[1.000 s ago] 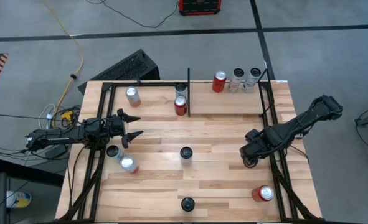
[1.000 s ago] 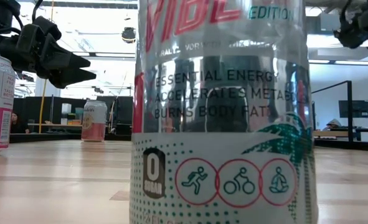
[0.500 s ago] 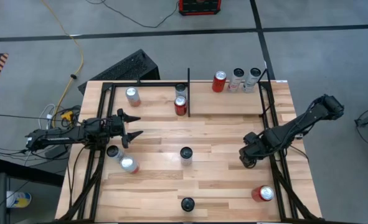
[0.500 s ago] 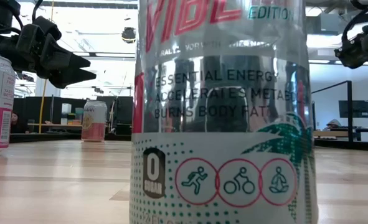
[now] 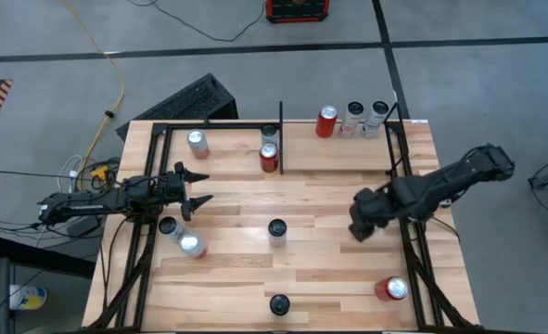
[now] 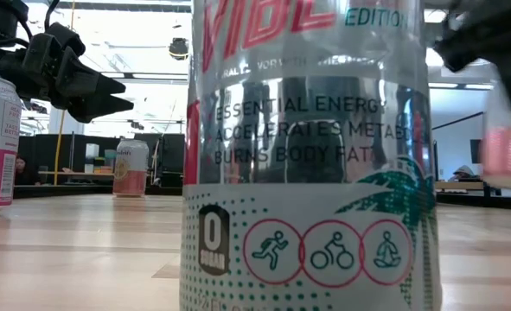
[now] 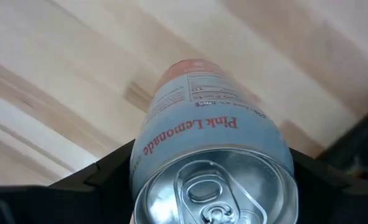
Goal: Place canned beverage on shelf
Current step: Put the white soda can on the shelf
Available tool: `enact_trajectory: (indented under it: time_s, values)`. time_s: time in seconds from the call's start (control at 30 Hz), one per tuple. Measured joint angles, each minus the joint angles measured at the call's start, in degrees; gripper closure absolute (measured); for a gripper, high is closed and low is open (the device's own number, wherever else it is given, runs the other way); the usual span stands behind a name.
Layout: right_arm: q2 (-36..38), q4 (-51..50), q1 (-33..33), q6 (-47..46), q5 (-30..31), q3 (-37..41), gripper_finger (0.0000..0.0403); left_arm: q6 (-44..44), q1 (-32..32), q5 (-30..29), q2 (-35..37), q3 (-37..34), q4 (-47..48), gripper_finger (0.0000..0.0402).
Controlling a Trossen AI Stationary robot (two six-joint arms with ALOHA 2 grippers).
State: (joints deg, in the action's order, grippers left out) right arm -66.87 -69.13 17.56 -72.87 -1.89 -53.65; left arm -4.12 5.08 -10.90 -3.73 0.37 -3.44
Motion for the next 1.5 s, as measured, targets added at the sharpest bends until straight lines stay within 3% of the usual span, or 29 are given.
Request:
enact_trajectory:
  time_s: [0.23,0.5,0.67,0.87,1.03,1.5]
  values:
    - [-3.5,0.1,-14.3,17.6,4.0,-7.9,0.0079,0.0,0.0,0.0,0.0,0.0,0.0,0.0074]
    - [-18.4,-1.7,-30.4,42.4,5.1,-24.2,0.0079,0.0,0.0,0.0,0.0,0.0,0.0,0.0074]
    - [-28.4,-6.4,-37.5,52.9,5.1,-35.0,0.0079,0.0,0.0,0.0,0.0,0.0,0.0,0.0074]
    - [-37.7,-12.6,-42.2,58.3,5.2,-45.9,0.0077,0.0,0.0,0.0,0.0,0.0,0.0,0.0074]
    - [-43.1,-13.7,-43.8,60.0,5.3,-50.7,0.0074,0.0,0.0,0.0,0.0,0.0,0.0,0.0074]
    - [-46.8,-14.7,-45.9,64.1,8.0,-52.5,0.0047,0.0,0.0,0.0,0.0,0.0,0.0,0.0074]
